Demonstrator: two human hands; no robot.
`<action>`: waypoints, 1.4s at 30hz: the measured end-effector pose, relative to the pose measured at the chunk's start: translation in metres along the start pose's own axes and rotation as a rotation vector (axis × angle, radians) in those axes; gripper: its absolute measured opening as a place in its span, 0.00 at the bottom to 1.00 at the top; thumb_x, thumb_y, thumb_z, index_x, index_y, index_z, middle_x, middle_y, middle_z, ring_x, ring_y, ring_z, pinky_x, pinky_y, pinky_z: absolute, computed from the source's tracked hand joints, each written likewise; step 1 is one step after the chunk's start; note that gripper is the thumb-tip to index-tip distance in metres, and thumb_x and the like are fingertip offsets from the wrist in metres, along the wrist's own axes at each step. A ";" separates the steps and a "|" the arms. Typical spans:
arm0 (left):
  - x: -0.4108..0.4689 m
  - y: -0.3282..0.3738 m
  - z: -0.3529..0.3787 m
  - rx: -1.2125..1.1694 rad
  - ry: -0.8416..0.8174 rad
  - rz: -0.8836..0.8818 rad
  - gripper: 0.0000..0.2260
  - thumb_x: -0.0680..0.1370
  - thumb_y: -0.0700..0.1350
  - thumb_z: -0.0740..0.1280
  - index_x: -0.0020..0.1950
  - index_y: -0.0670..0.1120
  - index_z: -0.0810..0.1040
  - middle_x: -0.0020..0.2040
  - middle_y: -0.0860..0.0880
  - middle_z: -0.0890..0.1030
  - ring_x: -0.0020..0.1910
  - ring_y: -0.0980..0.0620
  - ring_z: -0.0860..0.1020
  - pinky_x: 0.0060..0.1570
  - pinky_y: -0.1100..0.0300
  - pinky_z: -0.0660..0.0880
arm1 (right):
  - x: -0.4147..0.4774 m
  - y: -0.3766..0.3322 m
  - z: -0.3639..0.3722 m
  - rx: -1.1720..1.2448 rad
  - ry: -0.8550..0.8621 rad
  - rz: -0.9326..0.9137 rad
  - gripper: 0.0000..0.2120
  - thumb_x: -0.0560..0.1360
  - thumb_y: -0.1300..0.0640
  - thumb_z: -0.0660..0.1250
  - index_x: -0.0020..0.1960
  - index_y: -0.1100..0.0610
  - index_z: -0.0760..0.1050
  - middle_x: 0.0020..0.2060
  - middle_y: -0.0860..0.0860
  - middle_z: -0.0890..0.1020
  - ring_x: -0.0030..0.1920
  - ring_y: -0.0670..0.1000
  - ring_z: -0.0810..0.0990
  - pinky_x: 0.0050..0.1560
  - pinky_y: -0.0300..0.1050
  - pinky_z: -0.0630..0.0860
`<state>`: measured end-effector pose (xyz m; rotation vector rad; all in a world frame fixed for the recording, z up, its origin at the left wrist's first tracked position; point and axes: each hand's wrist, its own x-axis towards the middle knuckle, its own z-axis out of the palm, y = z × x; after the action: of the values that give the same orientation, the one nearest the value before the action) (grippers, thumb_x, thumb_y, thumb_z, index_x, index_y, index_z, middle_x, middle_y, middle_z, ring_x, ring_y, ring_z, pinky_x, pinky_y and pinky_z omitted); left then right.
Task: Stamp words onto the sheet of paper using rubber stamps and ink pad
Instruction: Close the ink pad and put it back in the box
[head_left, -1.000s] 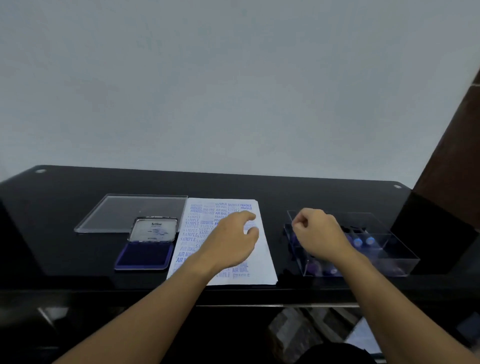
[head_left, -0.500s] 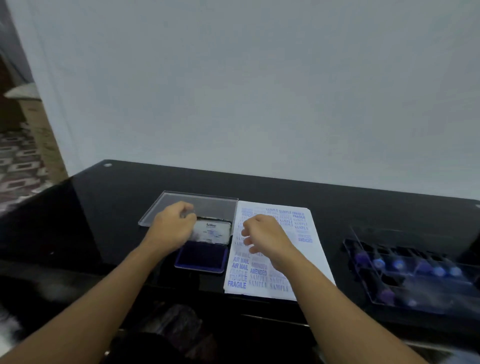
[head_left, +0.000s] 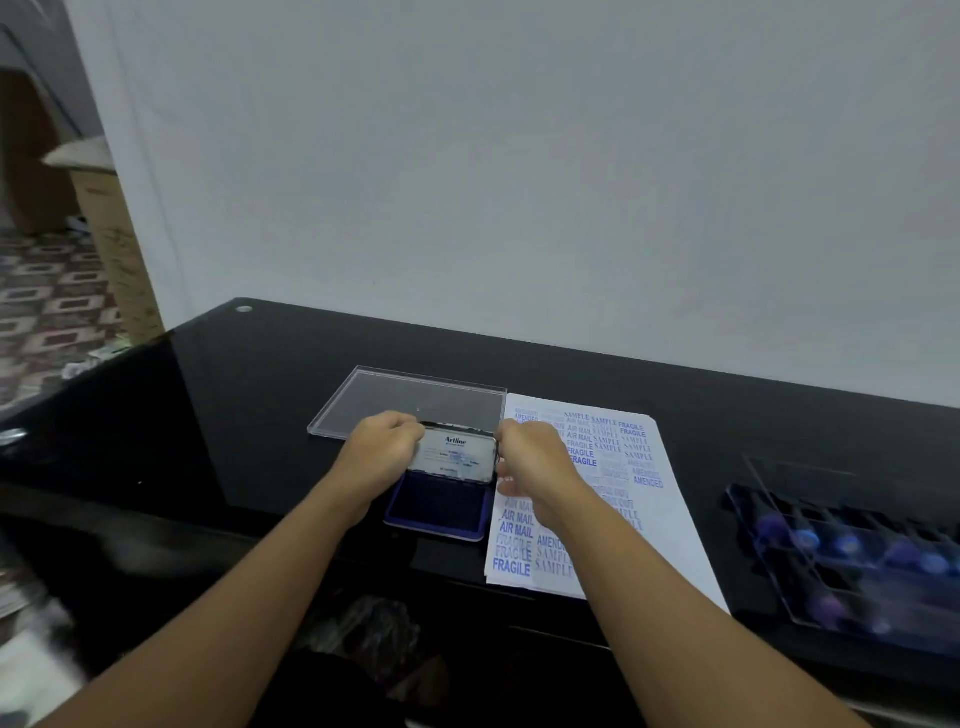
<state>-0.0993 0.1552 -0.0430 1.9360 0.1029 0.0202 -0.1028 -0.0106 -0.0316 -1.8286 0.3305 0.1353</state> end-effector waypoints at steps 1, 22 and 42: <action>0.000 -0.001 0.000 -0.021 0.002 0.001 0.02 0.75 0.44 0.63 0.43 0.50 0.74 0.40 0.49 0.75 0.42 0.51 0.73 0.46 0.54 0.69 | -0.001 0.000 0.000 0.010 0.007 -0.009 0.02 0.74 0.58 0.56 0.46 0.54 0.65 0.40 0.54 0.66 0.41 0.54 0.64 0.39 0.50 0.67; -0.022 -0.025 -0.023 0.077 0.146 -0.201 0.10 0.75 0.48 0.65 0.47 0.42 0.80 0.46 0.44 0.83 0.47 0.43 0.81 0.44 0.53 0.74 | -0.040 0.021 -0.029 0.039 -0.033 0.016 0.11 0.79 0.58 0.59 0.53 0.64 0.75 0.45 0.62 0.82 0.37 0.56 0.78 0.37 0.48 0.75; -0.042 -0.017 -0.008 0.119 0.077 -0.134 0.09 0.73 0.46 0.63 0.42 0.41 0.78 0.38 0.50 0.76 0.37 0.51 0.72 0.41 0.55 0.70 | -0.055 0.019 -0.001 0.083 0.003 0.070 0.14 0.77 0.58 0.60 0.54 0.66 0.78 0.37 0.57 0.78 0.38 0.54 0.75 0.39 0.48 0.76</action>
<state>-0.1425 0.1655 -0.0549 2.0434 0.2913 -0.0005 -0.1610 -0.0071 -0.0341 -1.7356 0.3967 0.1650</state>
